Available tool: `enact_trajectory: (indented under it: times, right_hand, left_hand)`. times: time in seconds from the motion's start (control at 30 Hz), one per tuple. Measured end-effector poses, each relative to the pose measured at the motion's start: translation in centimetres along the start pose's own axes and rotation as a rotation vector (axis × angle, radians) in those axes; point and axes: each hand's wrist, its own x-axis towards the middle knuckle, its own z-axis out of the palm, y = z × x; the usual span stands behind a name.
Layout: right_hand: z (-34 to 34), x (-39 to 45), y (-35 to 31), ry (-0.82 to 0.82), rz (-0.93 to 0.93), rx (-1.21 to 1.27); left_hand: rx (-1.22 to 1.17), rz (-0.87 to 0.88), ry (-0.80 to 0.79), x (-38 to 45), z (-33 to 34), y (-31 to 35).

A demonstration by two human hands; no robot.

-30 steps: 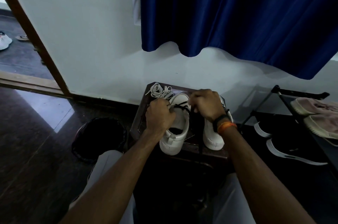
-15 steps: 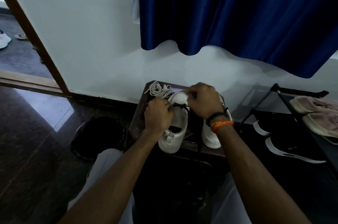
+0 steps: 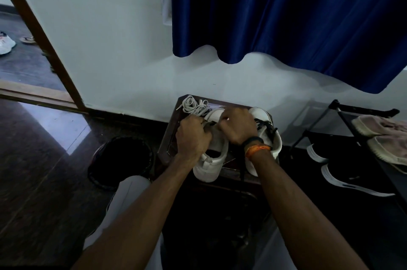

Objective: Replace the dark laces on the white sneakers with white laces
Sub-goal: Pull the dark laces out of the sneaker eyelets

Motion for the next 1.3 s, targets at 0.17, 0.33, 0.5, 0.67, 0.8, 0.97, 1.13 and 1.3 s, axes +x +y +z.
enact_trajectory:
  times: [0.17,0.33,0.5,0.67,0.8,0.97,1.13,1.3]
  right_hand:
    - [-3.1,-0.7,1.8,0.171,0.176,0.386]
    - [-4.9,-0.7,2.7,0.125,0.367,0.259]
    - [-3.1,-0.5,1.2,0.116,0.096,-0.125]
    - [-0.7,0.2,-0.7,-0.039,-0.051,-0.162]
    - [1.0,0.3,-1.4,-0.056,-0.036,-0.211]
    - [1.8,0.5,-1.6,0.026,-0.018,-0.205]
    - [0.8,0.3,-0.7,-0.002,0.007,-0.111]
    - [-2.7,-0.1,1.8,0.018,0.076,-0.028]
  left_hand:
    - [-0.010,-0.025,-0.001,0.0,0.3,-0.1]
    - [-0.032,-0.022,0.013,0.0,0.4,-0.3]
    - [-0.012,0.008,0.005,0.0,0.4,-0.4]
    - [-0.005,0.022,-0.016,0.1,0.5,-0.5]
    - [-0.027,0.001,-0.014,0.0,0.4,-0.4]
    - [-0.010,0.004,-0.009,0.1,0.3,-0.3]
    - [-0.002,0.016,0.007,0.2,0.3,-0.4]
    - [-0.010,0.004,-0.001,0.0,0.3,-0.4]
